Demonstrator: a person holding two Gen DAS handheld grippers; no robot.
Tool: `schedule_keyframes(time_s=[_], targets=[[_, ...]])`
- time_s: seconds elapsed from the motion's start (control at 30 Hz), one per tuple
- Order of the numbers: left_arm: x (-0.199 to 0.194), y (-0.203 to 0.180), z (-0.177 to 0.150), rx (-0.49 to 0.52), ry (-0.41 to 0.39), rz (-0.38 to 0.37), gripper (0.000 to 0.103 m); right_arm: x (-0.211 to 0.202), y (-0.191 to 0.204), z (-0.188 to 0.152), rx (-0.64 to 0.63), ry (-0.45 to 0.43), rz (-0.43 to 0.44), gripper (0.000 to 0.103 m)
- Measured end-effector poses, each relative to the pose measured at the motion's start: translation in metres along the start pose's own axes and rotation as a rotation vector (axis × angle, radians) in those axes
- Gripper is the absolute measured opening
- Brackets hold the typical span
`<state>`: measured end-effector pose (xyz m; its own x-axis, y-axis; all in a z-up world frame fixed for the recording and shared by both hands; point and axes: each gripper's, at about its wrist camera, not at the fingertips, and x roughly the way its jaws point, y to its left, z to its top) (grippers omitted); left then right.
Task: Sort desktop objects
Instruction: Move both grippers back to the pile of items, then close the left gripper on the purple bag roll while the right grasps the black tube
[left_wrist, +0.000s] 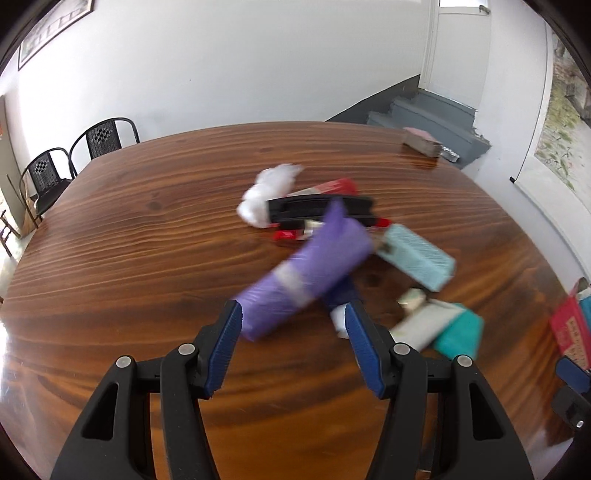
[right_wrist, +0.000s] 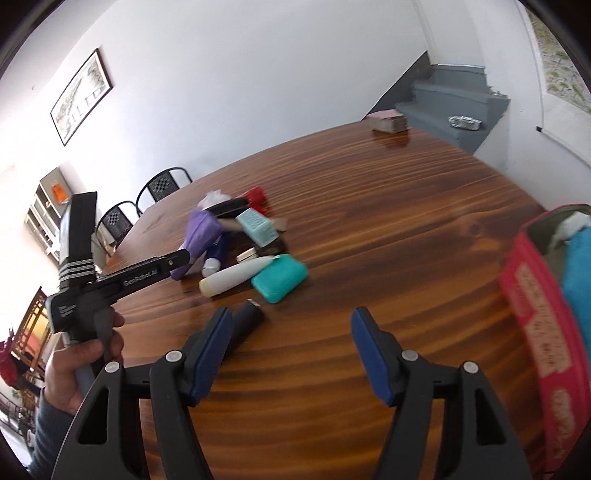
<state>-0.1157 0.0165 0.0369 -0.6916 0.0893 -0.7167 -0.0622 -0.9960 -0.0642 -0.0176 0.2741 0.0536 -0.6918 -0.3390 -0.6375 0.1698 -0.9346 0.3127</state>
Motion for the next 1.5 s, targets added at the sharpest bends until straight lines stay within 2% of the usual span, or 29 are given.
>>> schedule_keyframes(time_s=[0.17,0.37,0.43,0.8,0.9,0.97,1.07,1.2,1.3,1.4,1.5], targets=[[0.013,0.013,0.007,0.035,0.006,-0.024,0.062,0.012,0.015,-0.001,-0.03,0.022,0.007,0.071],[0.025,0.009,0.008,0.105,0.025,-0.07,0.062,0.025,0.027,-0.003,-0.038,0.064,0.033,0.071],[0.03,0.007,0.011,0.123,0.029,-0.059,0.066,0.027,0.031,-0.005,-0.047,0.074,0.038,0.071],[0.047,0.004,0.013,0.136,0.065,-0.096,0.066,0.037,0.036,-0.011,-0.057,0.111,0.045,0.071],[0.048,-0.006,0.007,0.191,0.096,-0.116,0.046,0.035,0.036,-0.011,-0.061,0.109,0.048,0.071],[0.043,-0.017,0.002,0.246,0.092,-0.12,0.045,0.035,0.036,-0.011,-0.062,0.107,0.046,0.071],[0.041,-0.03,-0.001,0.274,0.098,-0.132,0.045,0.035,0.035,-0.011,-0.053,0.107,0.049,0.071],[0.044,-0.029,0.003,0.239,0.106,-0.121,0.047,0.033,0.033,-0.011,-0.049,0.106,0.055,0.071],[0.048,-0.021,0.01,0.158,0.128,-0.145,0.057,0.032,0.035,-0.012,-0.055,0.108,0.061,0.071],[0.047,-0.012,0.015,0.082,0.138,-0.208,0.057,0.031,0.034,-0.012,-0.053,0.111,0.067,0.071],[0.045,-0.011,0.017,0.057,0.126,-0.204,0.058,0.031,0.034,-0.013,-0.051,0.117,0.072,0.071]])
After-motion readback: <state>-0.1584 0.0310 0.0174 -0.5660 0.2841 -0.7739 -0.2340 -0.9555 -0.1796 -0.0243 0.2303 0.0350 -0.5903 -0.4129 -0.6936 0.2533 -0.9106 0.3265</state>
